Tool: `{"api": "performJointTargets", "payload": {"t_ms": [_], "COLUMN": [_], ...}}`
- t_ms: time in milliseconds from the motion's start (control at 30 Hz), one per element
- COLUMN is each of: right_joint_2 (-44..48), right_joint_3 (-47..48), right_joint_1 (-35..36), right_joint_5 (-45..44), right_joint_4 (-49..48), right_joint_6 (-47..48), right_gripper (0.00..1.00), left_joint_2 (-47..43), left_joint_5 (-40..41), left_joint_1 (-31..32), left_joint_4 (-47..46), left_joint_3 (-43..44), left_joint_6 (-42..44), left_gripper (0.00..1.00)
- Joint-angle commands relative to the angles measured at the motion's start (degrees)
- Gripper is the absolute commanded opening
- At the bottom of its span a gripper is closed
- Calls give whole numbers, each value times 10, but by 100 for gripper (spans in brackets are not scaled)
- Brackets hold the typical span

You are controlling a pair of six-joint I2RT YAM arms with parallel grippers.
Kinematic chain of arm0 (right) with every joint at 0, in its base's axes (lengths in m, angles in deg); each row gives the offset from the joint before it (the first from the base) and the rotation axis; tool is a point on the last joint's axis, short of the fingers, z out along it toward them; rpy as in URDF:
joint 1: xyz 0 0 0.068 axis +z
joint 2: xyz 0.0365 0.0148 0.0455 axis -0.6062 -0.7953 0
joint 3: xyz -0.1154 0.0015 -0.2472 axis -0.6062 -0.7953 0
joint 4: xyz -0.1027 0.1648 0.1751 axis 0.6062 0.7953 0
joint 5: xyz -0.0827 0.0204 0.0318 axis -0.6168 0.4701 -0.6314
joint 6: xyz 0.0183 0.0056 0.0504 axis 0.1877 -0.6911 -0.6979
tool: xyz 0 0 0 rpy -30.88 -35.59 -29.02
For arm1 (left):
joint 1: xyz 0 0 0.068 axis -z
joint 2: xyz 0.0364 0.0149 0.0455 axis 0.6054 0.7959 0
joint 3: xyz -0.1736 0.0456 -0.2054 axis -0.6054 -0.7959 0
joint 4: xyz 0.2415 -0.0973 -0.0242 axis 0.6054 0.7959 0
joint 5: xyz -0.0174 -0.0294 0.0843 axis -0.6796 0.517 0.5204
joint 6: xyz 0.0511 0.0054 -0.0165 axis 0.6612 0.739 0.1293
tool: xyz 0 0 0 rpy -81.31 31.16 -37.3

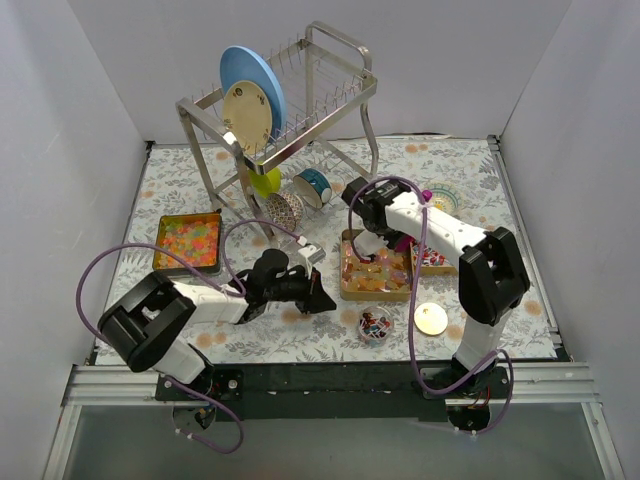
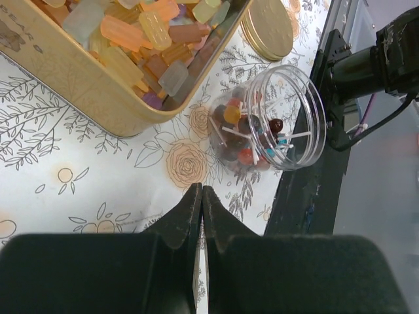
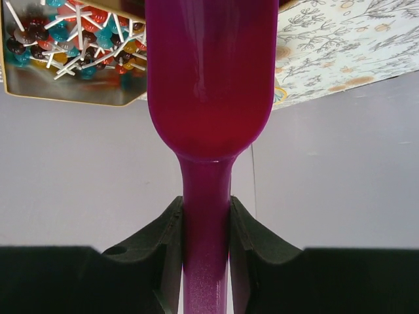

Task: Pack the candies
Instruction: Scoop the fake candies from the storage box.

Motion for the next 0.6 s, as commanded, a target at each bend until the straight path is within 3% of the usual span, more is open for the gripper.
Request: {"api": "performJointTargets", "payload": {"t_ms": [0,300,567], "right_joint_2": [-13,-11,-10], "right_joint_3": [-18,-34,-61], "right_joint_1": [10,95,91], "right_joint_5": [-70,36,79], "right_joint_4": [3,48,41], "right_joint_6": [-26,-109,-117], "right_gripper": [1,1,1], "left_joint_2": [23,72,138], "left_joint_5": [4,-19,-22], "left_joint_1": [2,5,6], "left_joint_4": [-67,-136,-189], "left_joint_3": [-1,-15,9], "left_joint_6": [-11,-9,-20], "left_gripper": [0,0,0]}}
